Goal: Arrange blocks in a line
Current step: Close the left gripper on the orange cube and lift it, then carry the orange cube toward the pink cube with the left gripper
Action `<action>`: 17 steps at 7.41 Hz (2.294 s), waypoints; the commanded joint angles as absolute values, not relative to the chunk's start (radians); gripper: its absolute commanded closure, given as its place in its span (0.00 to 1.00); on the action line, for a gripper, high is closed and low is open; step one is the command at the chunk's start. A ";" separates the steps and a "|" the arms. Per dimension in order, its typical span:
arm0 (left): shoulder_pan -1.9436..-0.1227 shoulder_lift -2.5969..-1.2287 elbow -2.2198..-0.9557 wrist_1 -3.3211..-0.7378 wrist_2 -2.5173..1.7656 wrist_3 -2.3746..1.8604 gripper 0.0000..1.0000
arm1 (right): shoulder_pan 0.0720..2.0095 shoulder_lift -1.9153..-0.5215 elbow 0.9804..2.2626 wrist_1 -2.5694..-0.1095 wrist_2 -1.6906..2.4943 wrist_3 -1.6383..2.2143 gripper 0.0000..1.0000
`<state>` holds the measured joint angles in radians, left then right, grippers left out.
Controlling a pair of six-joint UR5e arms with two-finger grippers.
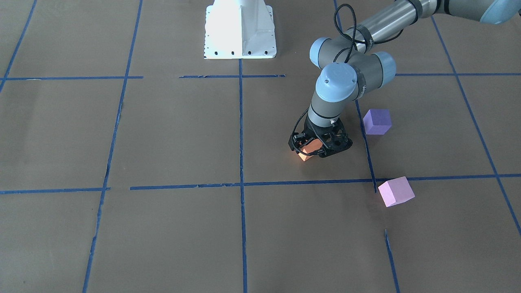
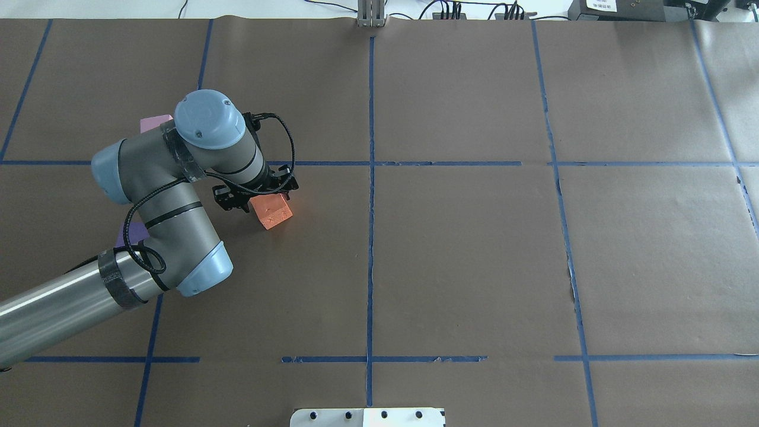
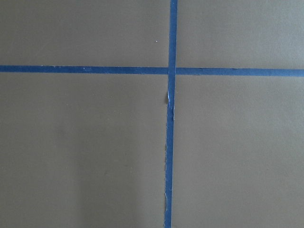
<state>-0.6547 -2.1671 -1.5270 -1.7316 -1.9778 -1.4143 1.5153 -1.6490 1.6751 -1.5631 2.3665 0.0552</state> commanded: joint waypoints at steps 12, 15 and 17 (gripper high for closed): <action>-0.931 -1.777 -1.852 -1.835 -2.059 -0.908 1.00 | 1.516 -1.649 1.675 -1.563 2.367 0.055 0.00; -0.919 -1.816 -1.755 -1.850 -2.057 -0.969 1.00 | 1.516 -1.649 1.675 -1.563 2.367 0.055 0.00; -0.917 -1.845 -1.679 -1.896 -2.057 -0.973 1.00 | 1.514 -1.649 1.675 -1.563 2.367 0.055 0.00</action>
